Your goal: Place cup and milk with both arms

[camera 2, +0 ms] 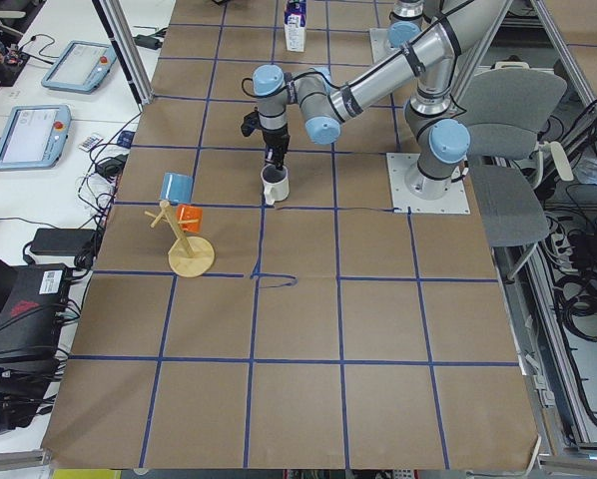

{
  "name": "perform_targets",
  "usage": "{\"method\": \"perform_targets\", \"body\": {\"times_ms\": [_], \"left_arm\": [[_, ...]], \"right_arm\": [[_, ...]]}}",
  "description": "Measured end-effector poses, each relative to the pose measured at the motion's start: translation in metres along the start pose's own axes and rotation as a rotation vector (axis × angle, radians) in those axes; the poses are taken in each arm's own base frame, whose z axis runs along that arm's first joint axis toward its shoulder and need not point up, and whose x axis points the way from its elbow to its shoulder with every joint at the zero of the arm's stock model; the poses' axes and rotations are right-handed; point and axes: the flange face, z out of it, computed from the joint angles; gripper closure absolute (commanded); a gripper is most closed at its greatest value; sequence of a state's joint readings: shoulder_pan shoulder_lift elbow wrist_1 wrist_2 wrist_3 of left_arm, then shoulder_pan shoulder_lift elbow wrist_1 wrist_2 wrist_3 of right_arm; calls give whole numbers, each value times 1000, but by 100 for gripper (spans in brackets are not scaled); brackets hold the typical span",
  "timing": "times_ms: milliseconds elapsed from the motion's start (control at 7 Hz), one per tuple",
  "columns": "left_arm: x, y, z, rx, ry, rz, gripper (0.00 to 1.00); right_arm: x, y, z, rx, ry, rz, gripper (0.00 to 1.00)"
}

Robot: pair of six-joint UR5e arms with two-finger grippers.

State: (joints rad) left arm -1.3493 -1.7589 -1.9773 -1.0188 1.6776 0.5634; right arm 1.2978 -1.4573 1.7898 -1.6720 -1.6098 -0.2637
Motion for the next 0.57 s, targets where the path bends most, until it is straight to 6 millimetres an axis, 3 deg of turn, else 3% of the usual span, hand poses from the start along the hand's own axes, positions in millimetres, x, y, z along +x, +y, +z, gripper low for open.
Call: {"method": "perform_targets", "body": {"times_ms": [143,286,429,571], "left_arm": [[18,-9,-13,13,-8,-45,100],[54,-20,-29,25,-15,-74,100],[105,-35,-43,44,-20,-120,100],[164,-45,-55,67,-7,-169,100]], "right_arm": [[0,0,-1,2,-3,7,35],[-1,-1,-1,5,-8,12,41],[-1,-1,-2,6,-10,20,49],[-1,-1,-2,7,-11,30,64]]}}
